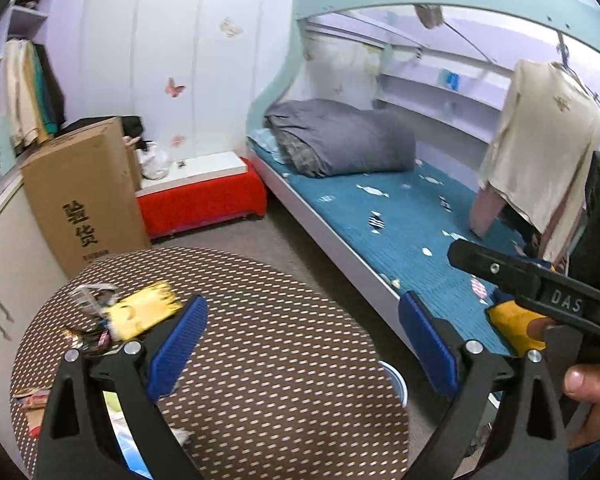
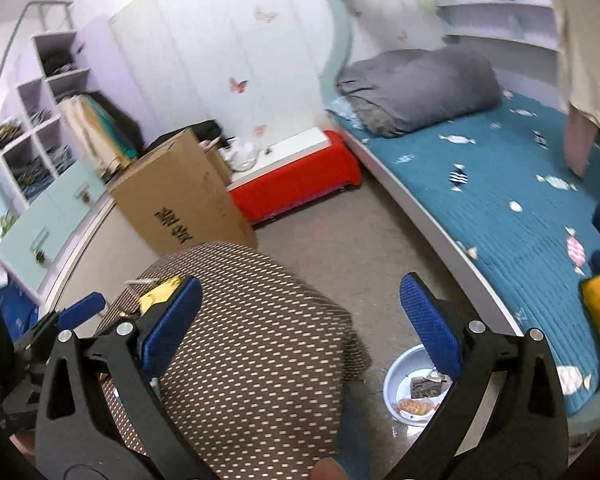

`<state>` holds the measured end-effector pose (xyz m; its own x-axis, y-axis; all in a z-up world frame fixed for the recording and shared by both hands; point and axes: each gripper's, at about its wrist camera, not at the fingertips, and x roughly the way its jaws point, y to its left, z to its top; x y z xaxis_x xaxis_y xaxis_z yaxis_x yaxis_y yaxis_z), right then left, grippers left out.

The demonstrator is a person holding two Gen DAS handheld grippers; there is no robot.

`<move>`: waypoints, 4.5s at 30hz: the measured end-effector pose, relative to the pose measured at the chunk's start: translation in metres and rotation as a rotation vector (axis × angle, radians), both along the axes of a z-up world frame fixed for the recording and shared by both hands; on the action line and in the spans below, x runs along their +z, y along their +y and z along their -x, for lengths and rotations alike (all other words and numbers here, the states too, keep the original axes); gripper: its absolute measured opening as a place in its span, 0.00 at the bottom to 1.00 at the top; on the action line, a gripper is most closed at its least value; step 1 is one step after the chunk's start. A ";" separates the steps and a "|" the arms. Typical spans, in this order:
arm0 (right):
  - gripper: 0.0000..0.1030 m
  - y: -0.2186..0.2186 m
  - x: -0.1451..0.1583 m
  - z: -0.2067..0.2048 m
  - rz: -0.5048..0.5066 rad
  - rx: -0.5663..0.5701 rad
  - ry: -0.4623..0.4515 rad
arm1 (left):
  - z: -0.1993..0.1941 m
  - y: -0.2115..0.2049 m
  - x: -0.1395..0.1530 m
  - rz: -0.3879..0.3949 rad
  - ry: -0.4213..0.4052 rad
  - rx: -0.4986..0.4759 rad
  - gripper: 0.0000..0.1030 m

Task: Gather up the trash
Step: 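Move both grippers back up over the table, then grasp the blue-and-white box with the right gripper while the left gripper grasps the teal wrapper, then carry the box and wrapper with both grippers down to the grey bin, then open both grippers over the grey bin to drop the box and wrapper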

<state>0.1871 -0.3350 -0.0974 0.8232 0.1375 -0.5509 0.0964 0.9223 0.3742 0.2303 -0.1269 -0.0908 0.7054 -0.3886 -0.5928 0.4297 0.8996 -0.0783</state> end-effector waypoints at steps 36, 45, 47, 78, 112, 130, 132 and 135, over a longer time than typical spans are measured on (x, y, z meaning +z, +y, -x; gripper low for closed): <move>0.69 0.276 -0.109 -0.044 0.300 0.755 0.199 | 0.042 0.258 -0.087 -0.010 0.116 0.471 0.92; 0.29 0.277 -0.120 -0.037 0.290 0.824 0.204 | 0.030 0.268 -0.099 -0.049 0.138 0.472 0.91; 0.29 0.271 -0.119 -0.031 0.295 0.818 0.202 | 0.027 0.266 -0.100 -0.054 0.143 0.463 0.92; 0.29 0.063 -0.094 -0.015 -0.043 0.367 0.087 | -0.028 0.112 -0.147 -0.051 0.285 0.303 0.22; 0.29 -0.148 -0.070 0.049 -0.057 -0.179 0.033 | -0.011 -0.129 -0.050 0.030 0.157 -0.262 0.22; 0.50 -0.188 -0.251 0.001 -0.259 -0.243 0.437 | -0.034 -0.234 -0.154 -0.153 0.411 -0.372 0.22; 0.68 -0.192 -0.263 0.000 -0.302 -0.261 0.433 | -0.039 -0.240 -0.165 -0.177 0.441 -0.371 0.22; 0.75 -0.198 -0.262 0.006 -0.333 -0.297 0.421 | -0.044 -0.250 -0.178 -0.206 0.482 -0.376 0.23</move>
<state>0.1806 -0.5330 -0.3593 0.5734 0.1563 -0.8042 0.5334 0.6738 0.5113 0.2747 -0.3771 -0.2684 0.1798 -0.4014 -0.8981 0.6783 0.7118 -0.1824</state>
